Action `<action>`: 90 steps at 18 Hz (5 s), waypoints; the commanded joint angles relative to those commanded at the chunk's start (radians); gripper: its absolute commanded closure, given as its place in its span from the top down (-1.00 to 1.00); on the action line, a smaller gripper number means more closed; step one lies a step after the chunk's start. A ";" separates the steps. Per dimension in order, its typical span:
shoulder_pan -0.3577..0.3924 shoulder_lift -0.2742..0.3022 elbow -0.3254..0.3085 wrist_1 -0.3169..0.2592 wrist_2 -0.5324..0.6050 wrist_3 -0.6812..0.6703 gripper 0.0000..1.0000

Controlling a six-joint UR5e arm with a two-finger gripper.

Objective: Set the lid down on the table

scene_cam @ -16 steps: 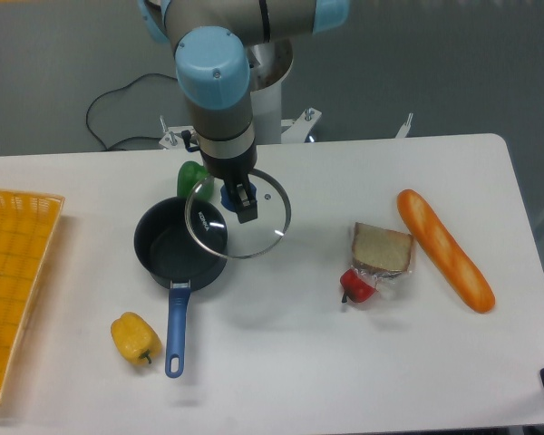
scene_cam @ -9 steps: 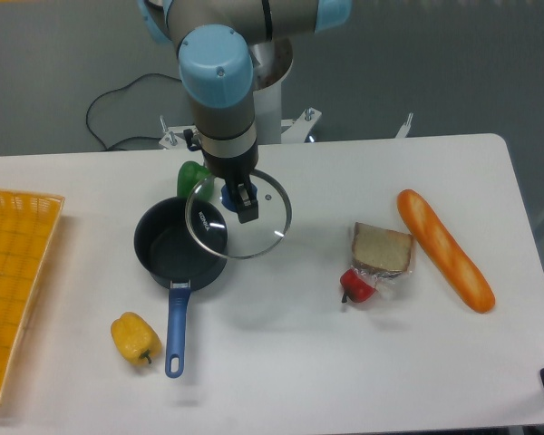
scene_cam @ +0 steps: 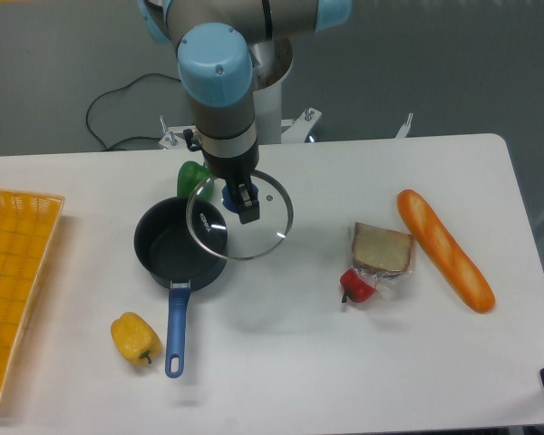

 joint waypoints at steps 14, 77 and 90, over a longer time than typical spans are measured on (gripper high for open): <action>-0.002 -0.138 0.098 0.046 0.026 -0.038 0.13; -0.009 -0.436 0.086 0.279 0.051 -0.259 0.20; -0.020 -0.448 0.087 0.279 0.051 -0.264 0.21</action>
